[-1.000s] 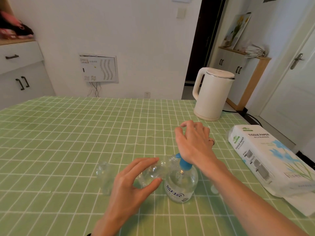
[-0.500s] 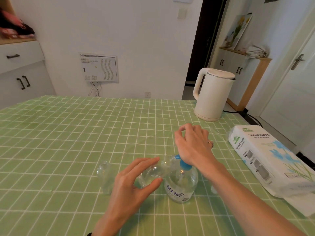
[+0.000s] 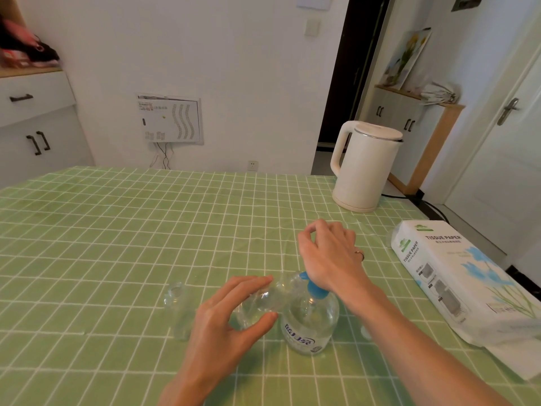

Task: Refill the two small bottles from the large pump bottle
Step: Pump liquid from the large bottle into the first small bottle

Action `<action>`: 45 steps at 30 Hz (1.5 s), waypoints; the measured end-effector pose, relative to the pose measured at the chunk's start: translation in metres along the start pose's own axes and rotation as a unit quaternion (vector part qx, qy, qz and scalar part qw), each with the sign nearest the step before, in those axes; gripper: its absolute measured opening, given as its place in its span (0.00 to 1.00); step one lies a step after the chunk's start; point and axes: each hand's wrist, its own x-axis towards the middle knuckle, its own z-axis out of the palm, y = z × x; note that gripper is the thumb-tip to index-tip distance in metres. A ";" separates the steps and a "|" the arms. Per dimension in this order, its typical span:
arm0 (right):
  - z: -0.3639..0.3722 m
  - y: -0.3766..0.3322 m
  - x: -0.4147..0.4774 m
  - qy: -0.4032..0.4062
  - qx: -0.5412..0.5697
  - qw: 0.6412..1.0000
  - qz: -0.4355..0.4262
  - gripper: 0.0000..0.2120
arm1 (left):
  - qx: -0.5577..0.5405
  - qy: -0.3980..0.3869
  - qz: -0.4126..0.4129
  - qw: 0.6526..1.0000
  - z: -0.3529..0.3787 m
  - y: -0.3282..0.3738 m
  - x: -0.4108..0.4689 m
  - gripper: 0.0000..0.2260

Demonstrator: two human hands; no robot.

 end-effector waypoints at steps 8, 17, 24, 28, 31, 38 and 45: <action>-0.006 -0.003 0.002 0.015 -0.005 1.000 -0.008 0.17 | -0.002 0.010 0.001 1.000 0.000 0.002 0.001 0.21; 0.001 0.000 0.003 -0.027 -0.017 0.999 0.020 0.17 | -0.001 0.006 0.003 1.000 0.001 0.001 0.001 0.20; -0.004 -0.001 0.004 -0.008 -0.015 1.000 0.015 0.16 | -0.004 0.007 -0.001 1.000 0.000 0.001 0.001 0.21; -0.005 -0.002 0.004 0.003 -0.016 1.000 0.001 0.17 | -0.006 0.015 0.004 1.000 0.000 0.001 0.001 0.21; -0.003 0.000 0.003 -0.008 0.020 1.000 0.011 0.16 | -0.002 0.017 0.007 1.000 -0.001 0.000 0.002 0.21; 0.000 0.000 0.000 -0.026 -0.006 0.999 0.025 0.13 | 0.002 0.018 0.013 1.000 0.000 -0.001 0.001 0.21; -0.008 -0.002 0.001 -0.010 -0.010 1.000 0.014 0.14 | 0.004 0.011 0.012 1.000 0.000 -0.002 0.000 0.22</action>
